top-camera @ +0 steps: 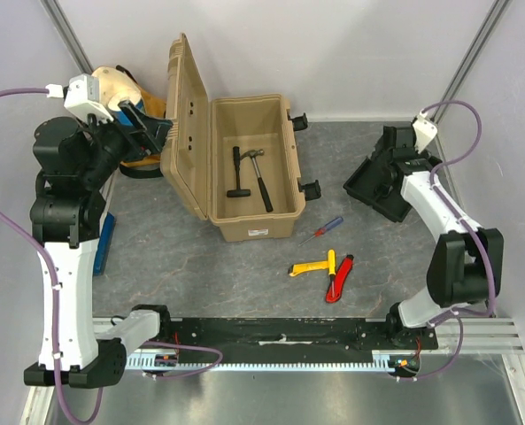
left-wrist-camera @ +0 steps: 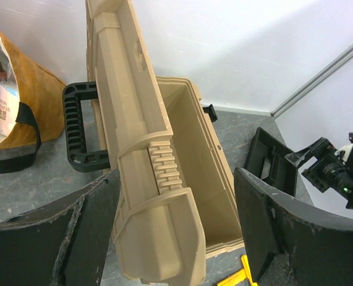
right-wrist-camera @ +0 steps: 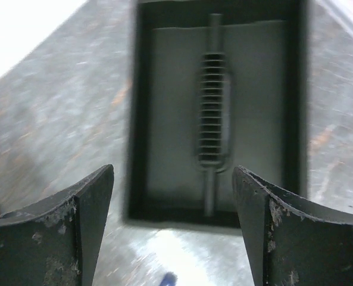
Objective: Pack the tool kit
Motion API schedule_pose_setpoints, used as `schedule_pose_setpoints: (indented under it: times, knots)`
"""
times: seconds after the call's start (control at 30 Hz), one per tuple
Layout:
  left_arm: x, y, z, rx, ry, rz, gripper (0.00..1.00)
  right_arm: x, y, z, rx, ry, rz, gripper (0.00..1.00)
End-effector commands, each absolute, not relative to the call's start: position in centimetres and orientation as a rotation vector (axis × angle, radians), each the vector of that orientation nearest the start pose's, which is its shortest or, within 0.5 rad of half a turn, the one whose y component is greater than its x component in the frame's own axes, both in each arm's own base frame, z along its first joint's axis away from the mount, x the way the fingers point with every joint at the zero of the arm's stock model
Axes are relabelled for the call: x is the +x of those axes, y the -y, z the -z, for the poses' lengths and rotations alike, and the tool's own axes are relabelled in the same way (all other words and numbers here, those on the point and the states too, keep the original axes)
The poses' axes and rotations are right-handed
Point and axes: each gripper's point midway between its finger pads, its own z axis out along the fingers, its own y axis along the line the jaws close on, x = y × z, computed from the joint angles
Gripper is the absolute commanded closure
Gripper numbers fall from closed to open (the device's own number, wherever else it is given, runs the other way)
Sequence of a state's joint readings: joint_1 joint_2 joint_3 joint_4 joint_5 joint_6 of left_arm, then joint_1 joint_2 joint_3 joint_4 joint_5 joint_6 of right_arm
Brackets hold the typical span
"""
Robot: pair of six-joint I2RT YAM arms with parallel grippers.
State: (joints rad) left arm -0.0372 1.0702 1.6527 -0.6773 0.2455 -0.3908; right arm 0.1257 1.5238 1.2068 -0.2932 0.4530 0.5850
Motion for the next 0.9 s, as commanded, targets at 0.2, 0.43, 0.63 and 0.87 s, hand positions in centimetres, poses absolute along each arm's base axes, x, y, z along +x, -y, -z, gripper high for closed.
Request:
schedule_pose_setpoints:
  times: [0.2,0.43,0.63,0.87]
  knots:
    - [29.4,6.9,-46.9,-0.094,-1.677,0.516,0.18,46.2,5.2,-12.3,0.878,-2.083,0.375,0.22]
    - [29.3,6.4,-46.5,-0.094,-1.687,0.481,0.18,47.1,6.6,-9.3,0.912,-2.126,0.445,0.32]
    - [29.3,6.2,-46.3,-0.091,-1.691,0.461,0.18,47.0,7.4,-6.6,0.914,-2.181,0.483,0.33]
    - [29.3,6.1,-46.0,-0.091,-1.701,0.455,0.18,47.3,6.6,-5.0,0.883,-2.228,0.422,0.49]
